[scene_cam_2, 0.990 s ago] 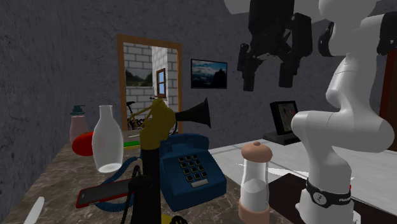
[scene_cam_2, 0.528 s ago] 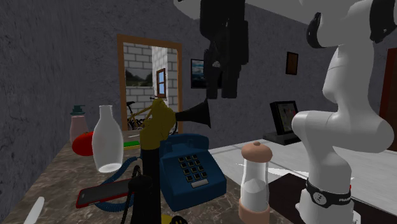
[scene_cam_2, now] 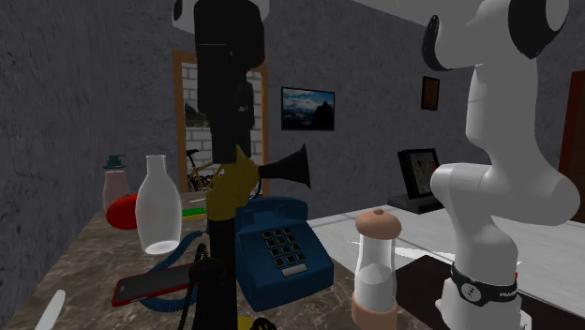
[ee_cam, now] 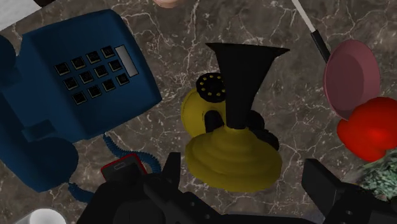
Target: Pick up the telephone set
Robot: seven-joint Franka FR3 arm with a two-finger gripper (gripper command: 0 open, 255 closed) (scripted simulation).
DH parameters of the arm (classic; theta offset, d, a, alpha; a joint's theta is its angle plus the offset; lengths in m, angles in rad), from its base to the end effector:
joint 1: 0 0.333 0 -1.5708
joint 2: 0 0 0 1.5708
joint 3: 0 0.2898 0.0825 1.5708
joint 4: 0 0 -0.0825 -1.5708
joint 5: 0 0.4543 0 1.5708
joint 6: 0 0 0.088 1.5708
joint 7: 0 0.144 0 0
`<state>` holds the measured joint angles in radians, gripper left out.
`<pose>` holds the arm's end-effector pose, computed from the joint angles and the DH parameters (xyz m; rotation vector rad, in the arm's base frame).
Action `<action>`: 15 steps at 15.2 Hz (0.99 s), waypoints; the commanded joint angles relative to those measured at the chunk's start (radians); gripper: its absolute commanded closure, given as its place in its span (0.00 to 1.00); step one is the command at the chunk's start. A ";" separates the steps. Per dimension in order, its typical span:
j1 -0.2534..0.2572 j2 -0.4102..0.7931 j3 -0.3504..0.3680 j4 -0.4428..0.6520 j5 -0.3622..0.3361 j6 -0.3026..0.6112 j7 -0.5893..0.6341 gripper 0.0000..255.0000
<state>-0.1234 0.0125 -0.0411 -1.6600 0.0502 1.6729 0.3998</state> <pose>0.6271 -0.0972 0.5139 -2.9680 0.8686 0.0083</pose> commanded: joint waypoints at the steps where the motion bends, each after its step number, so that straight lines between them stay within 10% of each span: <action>1: -0.013 0.074 -0.012 0.074 0.004 -0.014 0.014 0.00; 10: -0.012 0.066 -0.012 -0.038 0.005 0.090 0.010 0.00; 11: -0.012 0.065 -0.012 -0.037 0.005 0.089 0.010 1.00; 15: -0.012 0.066 -0.012 -0.037 0.005 0.089 0.010 1.00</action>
<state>-0.1353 0.0777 -0.0531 -1.6960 0.0548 1.7623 0.4097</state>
